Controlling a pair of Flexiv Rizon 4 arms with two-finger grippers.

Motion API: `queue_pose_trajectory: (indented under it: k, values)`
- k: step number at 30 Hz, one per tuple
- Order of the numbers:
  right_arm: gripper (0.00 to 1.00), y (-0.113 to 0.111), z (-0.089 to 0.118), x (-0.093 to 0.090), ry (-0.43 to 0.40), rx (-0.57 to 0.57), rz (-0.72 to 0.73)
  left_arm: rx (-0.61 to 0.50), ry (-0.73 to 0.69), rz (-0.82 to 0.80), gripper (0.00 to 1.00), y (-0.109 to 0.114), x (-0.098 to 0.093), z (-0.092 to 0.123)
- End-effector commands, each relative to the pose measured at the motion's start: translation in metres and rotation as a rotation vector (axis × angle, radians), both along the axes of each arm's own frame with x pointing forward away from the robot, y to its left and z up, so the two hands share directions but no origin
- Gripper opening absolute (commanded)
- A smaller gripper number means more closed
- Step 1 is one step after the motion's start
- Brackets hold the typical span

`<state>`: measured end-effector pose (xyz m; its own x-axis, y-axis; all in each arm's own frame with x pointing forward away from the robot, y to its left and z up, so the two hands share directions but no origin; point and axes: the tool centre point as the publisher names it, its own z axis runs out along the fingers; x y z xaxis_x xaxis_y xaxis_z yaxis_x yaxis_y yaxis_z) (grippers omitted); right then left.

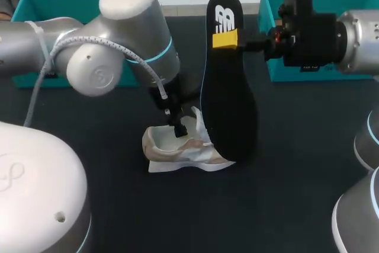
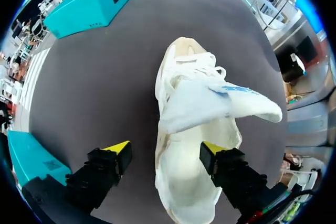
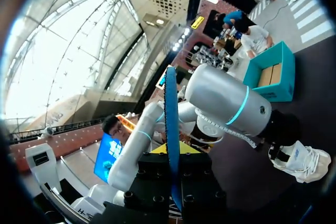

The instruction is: Take the shoe out of the shoebox, open the shoe tongue, remove and reinsert the insole, then place the shoe into the shoebox

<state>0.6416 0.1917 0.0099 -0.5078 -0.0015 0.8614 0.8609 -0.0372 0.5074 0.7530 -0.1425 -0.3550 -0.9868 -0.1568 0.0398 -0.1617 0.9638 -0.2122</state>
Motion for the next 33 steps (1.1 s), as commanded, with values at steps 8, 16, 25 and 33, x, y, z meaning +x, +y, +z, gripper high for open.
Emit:
queue_pose_trajectory:
  k: [8, 16, 25, 33]
  values:
    - [0.00, 0.003, 0.000, 0.001, 0.002, -0.003, -0.001, 0.013, 0.027, 0.009, 0.50, -0.011, 0.009, -0.025]
    - [0.00, 0.003, 0.000, 0.001, 0.002, -0.003, -0.001, 0.011, 0.055, 0.004, 0.44, -0.016, 0.008, -0.033]
    - [0.00, 0.003, 0.000, 0.001, 0.002, -0.003, -0.001, 0.005, 0.108, -0.033, 0.00, -0.015, 0.010, -0.035]
    - [0.00, 0.003, 0.000, 0.001, 0.002, -0.003, -0.001, 0.010, 0.470, -0.423, 0.00, -0.012, 0.027, -0.012]
